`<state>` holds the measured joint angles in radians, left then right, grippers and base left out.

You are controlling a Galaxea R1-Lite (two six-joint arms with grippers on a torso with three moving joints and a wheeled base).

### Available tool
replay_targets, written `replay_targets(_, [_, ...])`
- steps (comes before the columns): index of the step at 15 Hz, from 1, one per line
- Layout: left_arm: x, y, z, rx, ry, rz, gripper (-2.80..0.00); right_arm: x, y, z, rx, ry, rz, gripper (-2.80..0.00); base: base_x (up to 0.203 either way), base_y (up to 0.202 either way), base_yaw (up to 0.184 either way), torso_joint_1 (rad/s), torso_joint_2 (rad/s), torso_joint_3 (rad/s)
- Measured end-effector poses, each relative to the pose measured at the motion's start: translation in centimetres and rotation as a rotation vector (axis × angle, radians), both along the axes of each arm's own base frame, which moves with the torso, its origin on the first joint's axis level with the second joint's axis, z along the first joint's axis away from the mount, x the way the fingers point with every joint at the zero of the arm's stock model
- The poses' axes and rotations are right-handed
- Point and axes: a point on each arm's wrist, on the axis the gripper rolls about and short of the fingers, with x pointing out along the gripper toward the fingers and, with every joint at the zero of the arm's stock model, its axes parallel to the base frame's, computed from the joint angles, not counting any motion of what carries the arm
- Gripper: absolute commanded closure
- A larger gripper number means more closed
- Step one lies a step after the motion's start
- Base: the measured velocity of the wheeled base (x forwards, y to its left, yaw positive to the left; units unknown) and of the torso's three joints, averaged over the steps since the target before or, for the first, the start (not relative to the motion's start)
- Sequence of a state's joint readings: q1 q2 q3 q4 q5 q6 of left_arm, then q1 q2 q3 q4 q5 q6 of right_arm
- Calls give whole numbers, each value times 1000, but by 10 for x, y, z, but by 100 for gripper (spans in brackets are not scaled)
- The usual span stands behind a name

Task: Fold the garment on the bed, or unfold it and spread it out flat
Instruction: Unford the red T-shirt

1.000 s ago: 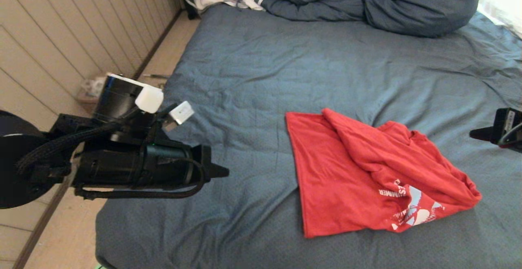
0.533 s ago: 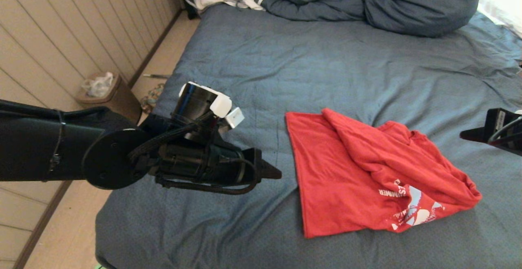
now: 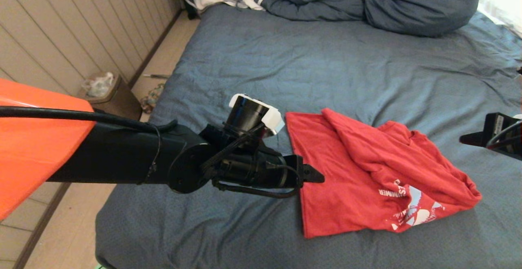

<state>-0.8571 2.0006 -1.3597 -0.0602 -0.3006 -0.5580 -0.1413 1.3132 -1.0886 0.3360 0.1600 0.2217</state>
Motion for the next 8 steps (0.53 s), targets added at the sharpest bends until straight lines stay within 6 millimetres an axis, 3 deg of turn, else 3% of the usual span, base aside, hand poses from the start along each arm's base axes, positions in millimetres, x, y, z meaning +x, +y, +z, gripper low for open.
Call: replay_targets(8, [15, -34, -32, 46, -27, 35, -280, -11, 1, -4, 0, 2, -2, 0, 0, 0, 0, 0, 0, 0])
